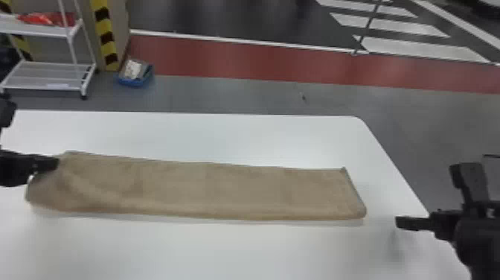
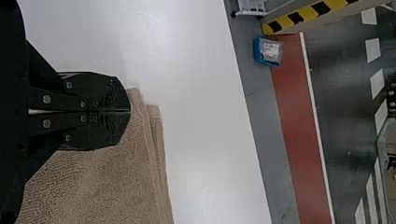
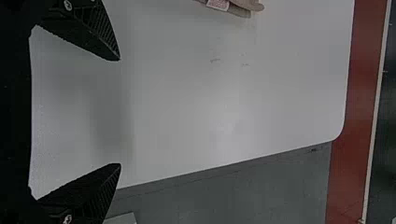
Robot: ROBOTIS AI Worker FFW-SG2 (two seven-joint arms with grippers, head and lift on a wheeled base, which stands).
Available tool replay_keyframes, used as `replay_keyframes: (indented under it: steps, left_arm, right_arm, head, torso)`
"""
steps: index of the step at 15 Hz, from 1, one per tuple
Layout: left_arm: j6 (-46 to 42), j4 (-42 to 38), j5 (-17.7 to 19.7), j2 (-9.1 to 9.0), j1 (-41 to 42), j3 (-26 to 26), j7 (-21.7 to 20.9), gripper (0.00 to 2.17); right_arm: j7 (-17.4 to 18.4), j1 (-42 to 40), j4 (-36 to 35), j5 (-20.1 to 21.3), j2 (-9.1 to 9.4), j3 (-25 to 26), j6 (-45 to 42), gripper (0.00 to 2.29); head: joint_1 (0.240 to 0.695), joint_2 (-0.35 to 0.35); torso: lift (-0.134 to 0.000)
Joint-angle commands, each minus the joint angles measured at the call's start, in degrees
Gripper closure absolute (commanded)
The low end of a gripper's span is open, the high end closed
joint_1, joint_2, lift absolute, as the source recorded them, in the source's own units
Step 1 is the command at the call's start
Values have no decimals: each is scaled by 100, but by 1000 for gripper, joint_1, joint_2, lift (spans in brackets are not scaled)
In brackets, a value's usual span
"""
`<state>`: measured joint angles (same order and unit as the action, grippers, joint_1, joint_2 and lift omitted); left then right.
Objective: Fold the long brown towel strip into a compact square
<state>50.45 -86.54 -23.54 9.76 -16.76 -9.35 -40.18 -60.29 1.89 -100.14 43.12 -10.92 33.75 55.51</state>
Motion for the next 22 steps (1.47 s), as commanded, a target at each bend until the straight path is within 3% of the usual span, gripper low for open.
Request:
replay_keyframes:
  steps: [1,3,4,13,16,18,19,20,22]
  left_arm:
    - [-3,-188,34,0,76,-94,-42,1453]
    - [14,-285,25,0,155,-94,-51,640]
    - [14,-285,-1,9,146,-85,-42,559]
    - [278,67,-142,62,-38,-14,11,515]
    - [383,67,-124,88,-56,-6,-51,1079]
    - [383,32,-63,88,-38,-41,-42,1210]
    - [366,-3,-45,88,-12,-67,19,1541]
    - [278,-83,25,79,32,-120,46,1710]
    - [243,-267,157,88,146,-155,2,1710]
  right_arm:
    - [0,40,47,12,2,-8,0,70]
    - [0,40,64,21,20,-26,0,70]
    - [0,48,73,21,29,-44,-17,70]
    - [0,40,100,47,46,-8,-105,70]
    - [0,40,135,47,37,-8,-140,70]
    - [0,57,161,47,37,-8,-140,70]
    - [0,66,196,56,37,-8,-158,70]
    - [0,75,214,56,37,-8,-158,70]
    - [9,84,249,56,20,0,-176,70]
  head:
    - [695,-218]
    - [695,-214]
    - [695,-213]
    - [695,-197]
    - [695,-199]
    - [695,-199]
    - [695,-199]
    - [695,-197]
    - [695,-194]
  torso:
    - [-125]
    - [-125]
    - [-125]
    - [-125]
    - [-125]
    - [-125]
    - [-125]
    - [-125]
    - [-125]
